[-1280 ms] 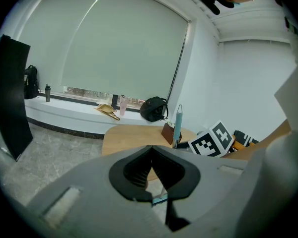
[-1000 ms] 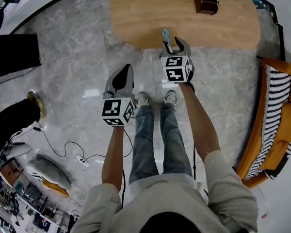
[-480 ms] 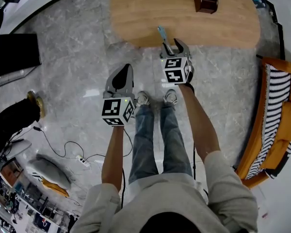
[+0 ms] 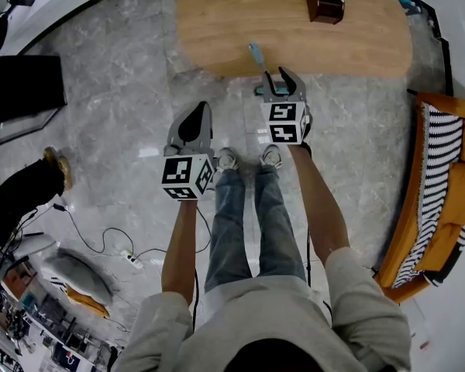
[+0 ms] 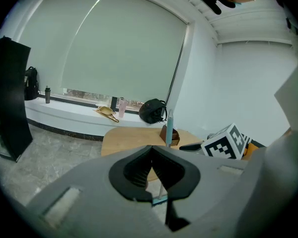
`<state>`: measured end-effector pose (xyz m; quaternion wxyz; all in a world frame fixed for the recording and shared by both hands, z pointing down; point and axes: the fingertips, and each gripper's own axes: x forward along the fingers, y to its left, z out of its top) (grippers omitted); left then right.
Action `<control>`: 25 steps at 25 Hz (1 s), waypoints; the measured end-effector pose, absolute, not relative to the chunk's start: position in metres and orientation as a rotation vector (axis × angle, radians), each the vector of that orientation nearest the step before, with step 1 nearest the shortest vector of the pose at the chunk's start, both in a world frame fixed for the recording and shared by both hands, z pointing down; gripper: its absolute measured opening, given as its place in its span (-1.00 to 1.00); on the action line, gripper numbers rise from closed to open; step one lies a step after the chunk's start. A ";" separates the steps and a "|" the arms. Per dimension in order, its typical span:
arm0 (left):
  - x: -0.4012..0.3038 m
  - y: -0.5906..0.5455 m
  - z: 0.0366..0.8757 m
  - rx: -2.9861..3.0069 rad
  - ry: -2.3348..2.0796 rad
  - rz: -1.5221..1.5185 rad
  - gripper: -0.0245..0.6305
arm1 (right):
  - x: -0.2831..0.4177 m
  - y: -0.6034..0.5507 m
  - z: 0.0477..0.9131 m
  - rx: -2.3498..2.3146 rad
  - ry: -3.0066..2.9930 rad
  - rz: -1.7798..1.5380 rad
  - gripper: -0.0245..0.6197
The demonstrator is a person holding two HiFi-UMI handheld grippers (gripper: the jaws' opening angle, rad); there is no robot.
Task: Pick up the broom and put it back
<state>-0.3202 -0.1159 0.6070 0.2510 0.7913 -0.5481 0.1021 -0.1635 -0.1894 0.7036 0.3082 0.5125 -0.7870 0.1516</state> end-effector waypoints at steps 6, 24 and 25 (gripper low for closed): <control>-0.312 -0.120 0.595 2.176 -1.494 0.272 -0.92 | -0.145 -0.179 0.657 1.465 -2.148 0.353 -0.83; -0.292 -0.141 0.513 2.267 -1.567 0.241 -0.92 | -0.064 -0.152 0.524 1.609 -2.294 0.271 -0.92; -0.292 -0.142 0.506 2.270 -1.574 0.238 -0.92 | -0.062 -0.153 0.515 1.613 -2.299 0.263 -0.92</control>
